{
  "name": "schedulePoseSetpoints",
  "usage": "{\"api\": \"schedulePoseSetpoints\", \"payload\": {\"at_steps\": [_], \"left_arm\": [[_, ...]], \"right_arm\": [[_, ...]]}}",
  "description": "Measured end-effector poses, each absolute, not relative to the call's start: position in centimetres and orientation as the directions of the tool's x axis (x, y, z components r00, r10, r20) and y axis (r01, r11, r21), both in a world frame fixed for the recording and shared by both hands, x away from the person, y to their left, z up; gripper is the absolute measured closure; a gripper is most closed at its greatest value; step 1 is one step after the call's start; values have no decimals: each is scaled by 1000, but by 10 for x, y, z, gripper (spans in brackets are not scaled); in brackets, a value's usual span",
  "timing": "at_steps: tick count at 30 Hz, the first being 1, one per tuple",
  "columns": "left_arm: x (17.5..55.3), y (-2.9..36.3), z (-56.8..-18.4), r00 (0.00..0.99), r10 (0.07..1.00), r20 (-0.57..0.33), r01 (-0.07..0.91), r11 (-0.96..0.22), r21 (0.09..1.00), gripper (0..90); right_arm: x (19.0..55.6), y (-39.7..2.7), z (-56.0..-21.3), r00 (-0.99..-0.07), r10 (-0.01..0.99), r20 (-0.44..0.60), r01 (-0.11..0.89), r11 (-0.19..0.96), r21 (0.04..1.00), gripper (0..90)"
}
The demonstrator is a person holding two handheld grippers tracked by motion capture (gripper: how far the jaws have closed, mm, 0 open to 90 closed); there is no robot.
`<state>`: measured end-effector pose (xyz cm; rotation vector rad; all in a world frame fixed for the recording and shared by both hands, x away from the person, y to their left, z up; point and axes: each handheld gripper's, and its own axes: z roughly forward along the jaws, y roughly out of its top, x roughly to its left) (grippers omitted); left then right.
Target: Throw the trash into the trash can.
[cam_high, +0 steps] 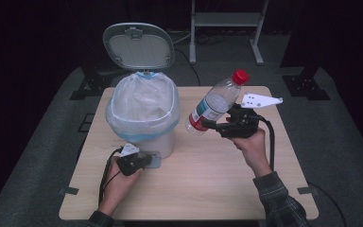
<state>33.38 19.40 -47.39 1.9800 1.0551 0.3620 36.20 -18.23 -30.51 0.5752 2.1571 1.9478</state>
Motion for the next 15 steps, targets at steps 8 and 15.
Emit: {"api": "schedulePoseSetpoints", "payload": {"at_steps": [8,15], "left_arm": [[334,194,-474,604,787,-124,543,-293,787,891],[334,194,-474,605,787,-123,543,-294,787,891]], "right_arm": [[369,-176,-291,-913,392,114,148,56,987,299],[376,-170,-276,-916,386,106,137,51,989,299]]}}
